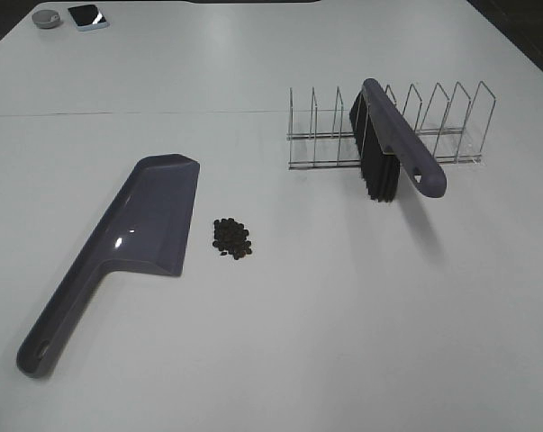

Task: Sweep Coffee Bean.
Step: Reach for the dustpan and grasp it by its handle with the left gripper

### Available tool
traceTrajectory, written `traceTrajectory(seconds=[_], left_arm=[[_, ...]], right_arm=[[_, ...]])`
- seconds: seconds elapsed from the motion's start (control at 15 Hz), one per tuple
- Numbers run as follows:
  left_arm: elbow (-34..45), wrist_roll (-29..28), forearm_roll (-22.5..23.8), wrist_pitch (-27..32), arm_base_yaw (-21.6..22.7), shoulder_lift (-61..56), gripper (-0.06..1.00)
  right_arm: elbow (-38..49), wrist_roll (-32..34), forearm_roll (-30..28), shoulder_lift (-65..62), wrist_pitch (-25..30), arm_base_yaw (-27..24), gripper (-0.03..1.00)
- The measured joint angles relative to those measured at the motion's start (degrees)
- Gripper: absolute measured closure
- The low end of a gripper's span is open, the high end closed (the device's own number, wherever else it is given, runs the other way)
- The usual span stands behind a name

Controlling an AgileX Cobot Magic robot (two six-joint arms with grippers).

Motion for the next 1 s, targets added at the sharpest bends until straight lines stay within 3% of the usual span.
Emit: traceTrajectory(seconds=[1.0], left_arm=[[0.0,0.0,0.0,0.0,0.0,0.0,-0.05]], right_arm=[[0.0,0.0,0.0,0.0,0.0,0.0,-0.02]])
